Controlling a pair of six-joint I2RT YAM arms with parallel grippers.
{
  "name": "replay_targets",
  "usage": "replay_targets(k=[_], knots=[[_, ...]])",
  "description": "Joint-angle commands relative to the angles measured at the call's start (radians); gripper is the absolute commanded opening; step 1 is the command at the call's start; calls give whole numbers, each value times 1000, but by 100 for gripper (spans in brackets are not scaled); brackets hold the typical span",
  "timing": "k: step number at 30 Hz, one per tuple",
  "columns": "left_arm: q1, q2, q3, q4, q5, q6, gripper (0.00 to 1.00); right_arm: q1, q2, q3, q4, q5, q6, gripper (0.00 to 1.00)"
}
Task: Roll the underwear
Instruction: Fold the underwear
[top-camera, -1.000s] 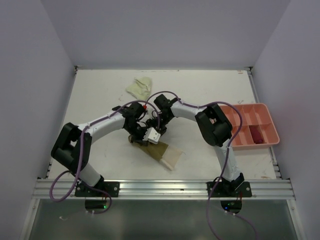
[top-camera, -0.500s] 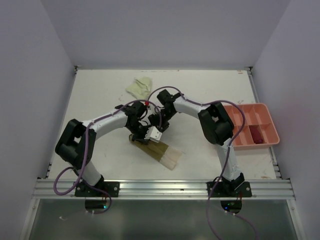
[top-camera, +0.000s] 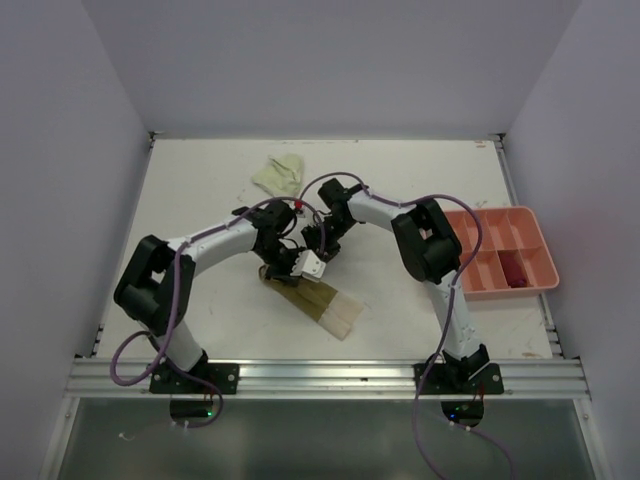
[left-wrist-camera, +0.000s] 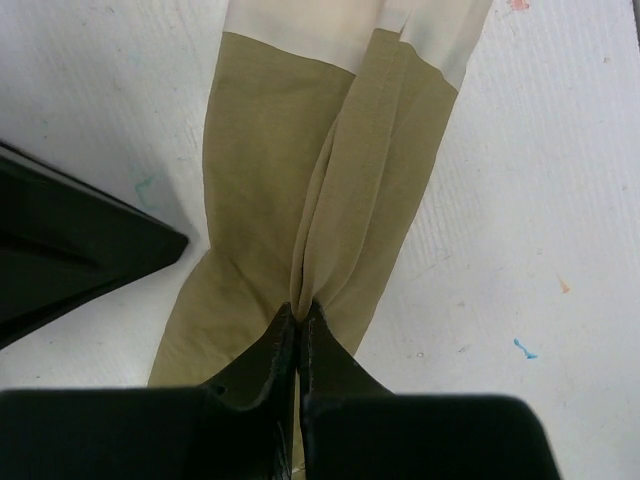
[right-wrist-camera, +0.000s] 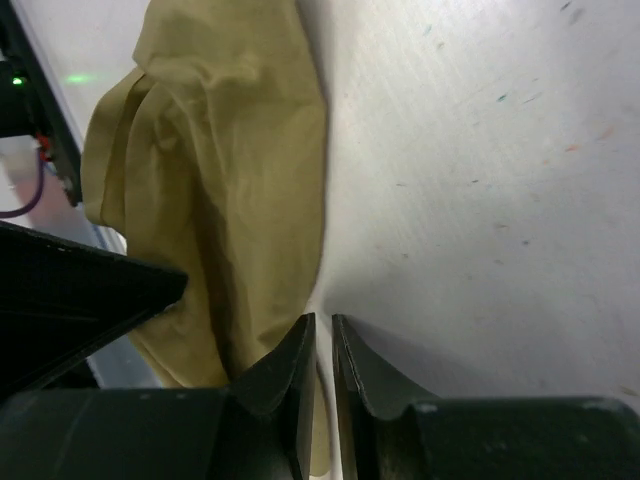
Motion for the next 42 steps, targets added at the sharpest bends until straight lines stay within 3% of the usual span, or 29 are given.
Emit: replay_targets(k=[1,19,31,42], knots=[[1,15,54,1,9,2,0,7,23,-11,-8,-19,-17,17],[58,133,145,13,53,-60,0,10,40,-25,-17,-39,-33,17],[81,236,136,159,56,-214,0,10,45,-27,-27,-50,-36,17],[102,51,42,179,90,-176,0,11,45,-38,-4,-47,-20,18]])
